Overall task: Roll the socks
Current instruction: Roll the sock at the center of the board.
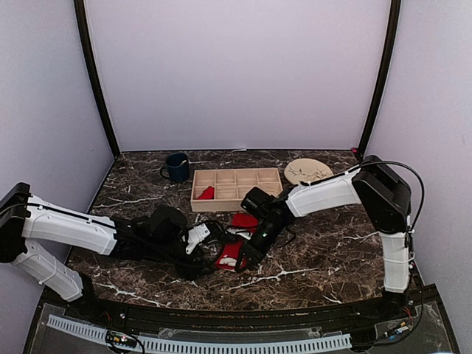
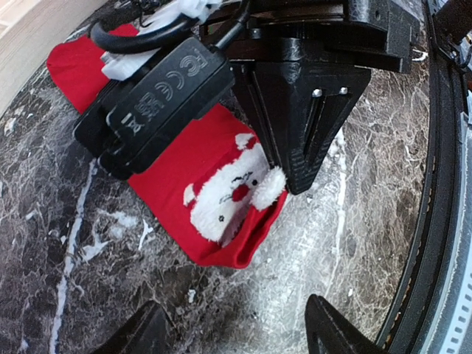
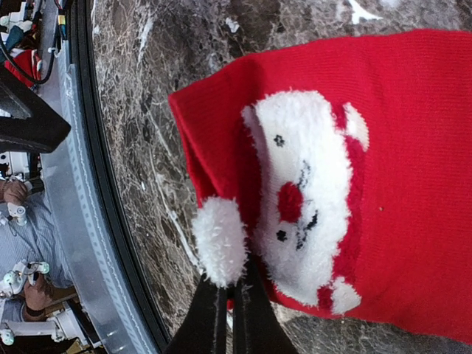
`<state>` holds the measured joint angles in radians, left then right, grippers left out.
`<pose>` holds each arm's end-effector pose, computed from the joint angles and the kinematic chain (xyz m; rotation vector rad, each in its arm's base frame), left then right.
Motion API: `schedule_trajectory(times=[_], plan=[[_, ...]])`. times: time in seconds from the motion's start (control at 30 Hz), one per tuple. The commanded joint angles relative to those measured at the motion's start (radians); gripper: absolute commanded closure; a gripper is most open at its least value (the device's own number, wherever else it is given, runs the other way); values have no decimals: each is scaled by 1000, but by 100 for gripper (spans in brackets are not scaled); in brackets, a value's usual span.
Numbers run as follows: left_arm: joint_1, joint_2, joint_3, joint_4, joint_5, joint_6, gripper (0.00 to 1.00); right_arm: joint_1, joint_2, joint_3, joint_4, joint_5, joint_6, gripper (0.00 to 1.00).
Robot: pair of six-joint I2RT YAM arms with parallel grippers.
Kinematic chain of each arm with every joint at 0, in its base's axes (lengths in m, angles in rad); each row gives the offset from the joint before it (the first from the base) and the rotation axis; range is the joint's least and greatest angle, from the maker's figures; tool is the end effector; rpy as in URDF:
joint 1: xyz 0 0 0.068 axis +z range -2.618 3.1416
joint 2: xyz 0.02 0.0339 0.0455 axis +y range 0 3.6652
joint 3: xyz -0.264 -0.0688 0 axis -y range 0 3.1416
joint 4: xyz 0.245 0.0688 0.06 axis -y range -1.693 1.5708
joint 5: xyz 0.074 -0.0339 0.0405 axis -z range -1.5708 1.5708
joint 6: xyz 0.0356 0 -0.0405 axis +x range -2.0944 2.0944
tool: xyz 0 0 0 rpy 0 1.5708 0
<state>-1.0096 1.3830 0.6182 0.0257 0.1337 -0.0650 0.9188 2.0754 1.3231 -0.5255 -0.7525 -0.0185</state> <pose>0.1396 -0.2309 0.1729 1.1574 2.1093 -0.6819 0.2212 0.3298 0.1253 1.4236 -2.4471 -1.1868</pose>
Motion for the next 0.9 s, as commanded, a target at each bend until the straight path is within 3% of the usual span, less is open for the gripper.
schedule_trajectory(times=[0.0, 0.87], plan=[[-10, 49, 47, 9, -2, 58, 33, -10, 15, 17, -4, -51, 17, 100], [-15, 223, 124, 95, 35, 170, 51, -38, 21, -6, 10, -97, 20, 100]])
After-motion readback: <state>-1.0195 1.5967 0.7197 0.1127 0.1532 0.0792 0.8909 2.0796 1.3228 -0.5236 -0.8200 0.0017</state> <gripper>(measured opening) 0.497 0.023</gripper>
